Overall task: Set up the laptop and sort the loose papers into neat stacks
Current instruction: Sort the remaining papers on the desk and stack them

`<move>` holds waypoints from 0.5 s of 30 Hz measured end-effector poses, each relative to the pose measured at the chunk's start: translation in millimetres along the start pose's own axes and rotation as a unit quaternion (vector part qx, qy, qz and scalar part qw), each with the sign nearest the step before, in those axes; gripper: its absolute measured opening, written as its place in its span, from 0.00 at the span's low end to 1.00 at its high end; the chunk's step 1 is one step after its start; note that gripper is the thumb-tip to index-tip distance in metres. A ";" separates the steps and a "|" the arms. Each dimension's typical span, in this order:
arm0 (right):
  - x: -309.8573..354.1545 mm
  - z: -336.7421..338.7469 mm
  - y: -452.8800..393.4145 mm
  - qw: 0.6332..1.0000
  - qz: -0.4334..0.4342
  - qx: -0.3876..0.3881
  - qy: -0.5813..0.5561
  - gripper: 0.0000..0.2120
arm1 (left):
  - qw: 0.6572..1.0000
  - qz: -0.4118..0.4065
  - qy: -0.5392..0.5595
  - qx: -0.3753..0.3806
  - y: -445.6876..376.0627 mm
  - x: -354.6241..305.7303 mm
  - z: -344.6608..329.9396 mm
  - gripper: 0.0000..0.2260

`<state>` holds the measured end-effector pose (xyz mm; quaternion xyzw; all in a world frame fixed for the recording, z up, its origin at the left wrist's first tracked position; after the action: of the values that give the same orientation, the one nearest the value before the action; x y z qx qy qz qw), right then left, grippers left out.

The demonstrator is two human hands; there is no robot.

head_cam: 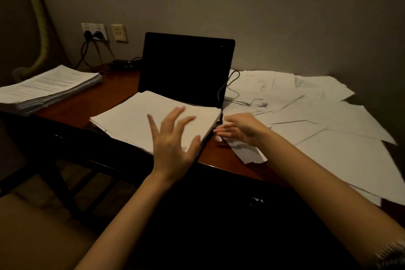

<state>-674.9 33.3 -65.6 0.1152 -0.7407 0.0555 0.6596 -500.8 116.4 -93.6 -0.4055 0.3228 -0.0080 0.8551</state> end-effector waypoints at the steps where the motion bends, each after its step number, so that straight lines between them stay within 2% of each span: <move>1: 2.2 11.0 5.4 1.000 0.012 -0.020 -0.014 0.12 | 0.999 -0.036 -0.017 0.031 3.8 -6.9 -7.0 0.17; 4: 7.9 43.5 25.6 0.995 0.059 -0.079 0.016 0.10 | 0.996 -0.028 -0.031 0.077 11.5 -14.0 -26.6 0.17; 7: 9.3 70.4 47.9 0.982 0.104 -0.135 0.077 0.10 | 0.997 -0.019 -0.028 0.067 11.9 -16.7 -36.2 0.17; 10: 6.7 91.8 66.2 0.961 0.145 -0.154 0.179 0.10 | 0.994 -0.093 -0.043 0.030 4.8 -34.2 -37.4 0.15; 12: 4.4 105.1 73.8 0.923 0.183 -0.157 0.299 0.08 | 0.982 -0.178 -0.042 0.046 3.2 -51.8 -45.5 0.12; 14: 5.2 115.4 81.5 0.850 0.224 -0.123 0.461 0.05 | 0.966 -0.236 -0.008 0.101 4.7 -71.7 -57.7 0.11; 15: 5.1 118.9 85.0 0.805 0.237 -0.084 0.538 0.07 | 0.960 -0.240 0.003 0.141 6.0 -81.7 -64.8 0.11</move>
<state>-810.8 87.2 -69.4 -0.1677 -0.2732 0.2009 0.9257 -603.1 98.4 -83.2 -0.3462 0.2142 -0.2602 0.8755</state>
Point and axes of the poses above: each hand's wrist, its own y-axis away from the middle knuckle, its own z-axis out of the back of the hand, x = y × z, the point moved 2 cm from there along -y, towards the middle knuckle, and after that the axes turned 13 degrees about z, right-handed, at the moved point
